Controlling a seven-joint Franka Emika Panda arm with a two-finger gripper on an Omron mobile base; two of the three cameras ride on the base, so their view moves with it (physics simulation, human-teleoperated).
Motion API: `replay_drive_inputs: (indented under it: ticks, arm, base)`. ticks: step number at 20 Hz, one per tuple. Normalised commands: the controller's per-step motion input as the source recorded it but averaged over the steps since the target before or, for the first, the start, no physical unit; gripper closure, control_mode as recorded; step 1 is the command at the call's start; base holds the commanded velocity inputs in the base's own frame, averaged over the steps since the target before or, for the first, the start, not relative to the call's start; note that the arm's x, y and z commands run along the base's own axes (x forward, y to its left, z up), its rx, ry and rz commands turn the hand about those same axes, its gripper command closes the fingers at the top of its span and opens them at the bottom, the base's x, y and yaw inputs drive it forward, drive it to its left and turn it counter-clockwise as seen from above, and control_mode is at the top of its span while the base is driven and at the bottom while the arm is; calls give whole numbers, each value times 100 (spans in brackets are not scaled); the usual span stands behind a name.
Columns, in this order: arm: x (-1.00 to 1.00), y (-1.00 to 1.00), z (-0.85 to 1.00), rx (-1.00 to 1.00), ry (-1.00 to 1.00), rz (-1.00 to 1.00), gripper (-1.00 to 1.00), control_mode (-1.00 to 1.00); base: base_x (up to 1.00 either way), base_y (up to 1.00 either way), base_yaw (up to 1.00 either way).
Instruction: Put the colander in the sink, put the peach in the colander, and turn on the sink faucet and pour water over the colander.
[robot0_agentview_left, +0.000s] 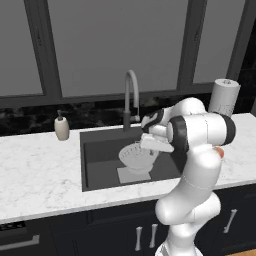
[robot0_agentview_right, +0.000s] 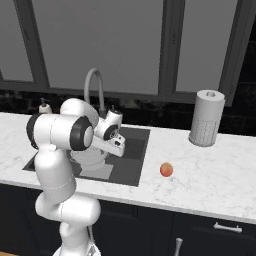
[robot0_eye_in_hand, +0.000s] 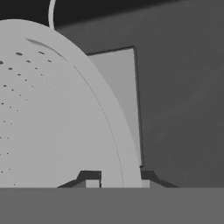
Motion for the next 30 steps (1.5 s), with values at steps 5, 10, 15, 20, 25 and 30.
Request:
replay_drive_inputs:
  ticks: [5,10,15,20,25,30]
  arm:
    - [39,1,-33,7,-5,3,100,-100]
    - [47,2,-21,10,-1,1,100,-100]
    - [41,0,-34,4,0,0,100,-100]
    - [45,6,-32,0,0,0,100,-100]
    - [15,8,-47,0,-1,0,100,-100]
    - [0,33,-28,4,1,0,100,-100]
  base:
    - [0,0,0]
    - [0,0,0]
    - [0,0,0]
    - [0,0,0]
    - [0,0,0]
    - [0,0,0]
